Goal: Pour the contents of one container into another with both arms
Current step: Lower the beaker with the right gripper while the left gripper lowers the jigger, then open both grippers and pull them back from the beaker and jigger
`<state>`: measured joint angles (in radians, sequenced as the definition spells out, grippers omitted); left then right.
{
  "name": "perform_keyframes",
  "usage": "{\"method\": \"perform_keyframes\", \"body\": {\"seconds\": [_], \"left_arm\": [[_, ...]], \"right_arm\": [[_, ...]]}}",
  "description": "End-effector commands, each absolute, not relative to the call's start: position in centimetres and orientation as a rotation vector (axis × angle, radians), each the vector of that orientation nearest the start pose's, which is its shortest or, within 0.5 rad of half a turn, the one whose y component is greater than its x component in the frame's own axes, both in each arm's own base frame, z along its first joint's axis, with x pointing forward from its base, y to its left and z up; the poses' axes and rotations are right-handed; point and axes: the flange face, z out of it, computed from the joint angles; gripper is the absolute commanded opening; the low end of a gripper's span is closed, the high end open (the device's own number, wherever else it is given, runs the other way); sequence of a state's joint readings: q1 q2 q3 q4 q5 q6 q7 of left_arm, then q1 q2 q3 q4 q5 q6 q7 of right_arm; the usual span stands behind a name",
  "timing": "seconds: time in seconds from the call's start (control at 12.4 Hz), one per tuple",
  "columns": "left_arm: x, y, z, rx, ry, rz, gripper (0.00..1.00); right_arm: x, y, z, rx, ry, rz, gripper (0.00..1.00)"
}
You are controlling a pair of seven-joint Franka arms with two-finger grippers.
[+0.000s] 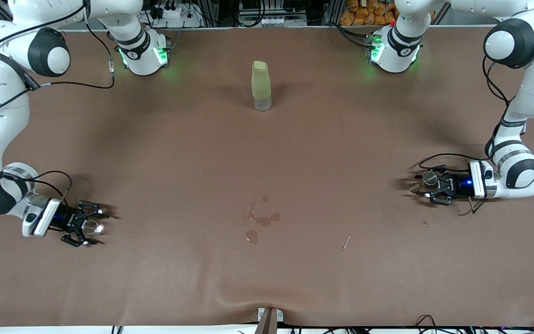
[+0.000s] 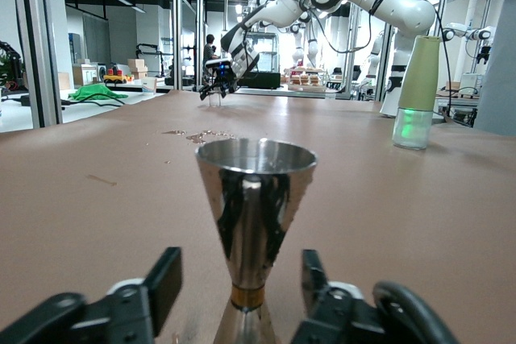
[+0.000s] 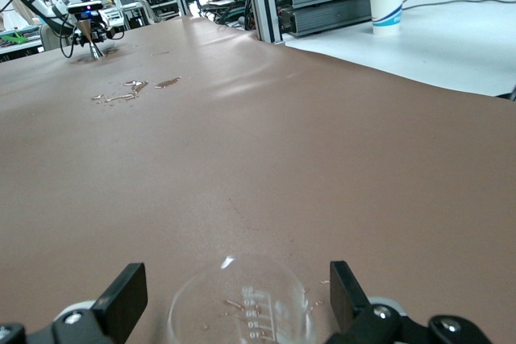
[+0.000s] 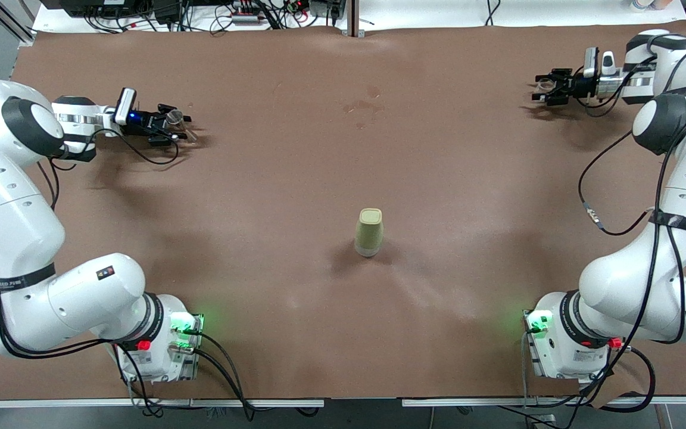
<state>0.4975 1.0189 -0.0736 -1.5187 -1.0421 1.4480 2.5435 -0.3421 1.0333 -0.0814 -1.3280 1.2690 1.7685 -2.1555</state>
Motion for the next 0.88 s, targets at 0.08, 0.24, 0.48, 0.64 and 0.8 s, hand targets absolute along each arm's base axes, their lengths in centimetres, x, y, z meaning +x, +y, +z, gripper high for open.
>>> {"method": "perform_keyframes", "body": {"seconds": [0.08, 0.24, 0.48, 0.64, 0.8], "left_arm": [[58.1, 19.1, 7.7, 1.382, -1.269, 1.016, 1.00], [57.7, 22.8, 8.7, 1.467, -1.288, 0.898, 1.00], [57.3, 27.0, 13.5, 1.669, -1.180, 0.602, 1.00], [58.6, 28.2, 18.9, 1.824, -1.098, 0.442, 1.00], [60.8, 27.9, 25.1, 1.997, -1.042, 0.260, 1.00]], "right_arm": [[67.9, -21.4, 18.3, -1.911, -1.094, -0.942, 1.00], [68.4, -21.6, 22.9, -1.993, -1.084, -0.827, 1.00], [69.5, -18.6, 31.9, -2.114, -1.105, -0.671, 1.00], [69.6, -14.5, 40.0, -2.231, -1.112, -0.562, 1.00], [69.2, -10.7, 44.8, -2.310, -1.127, -0.472, 1.00]]}}
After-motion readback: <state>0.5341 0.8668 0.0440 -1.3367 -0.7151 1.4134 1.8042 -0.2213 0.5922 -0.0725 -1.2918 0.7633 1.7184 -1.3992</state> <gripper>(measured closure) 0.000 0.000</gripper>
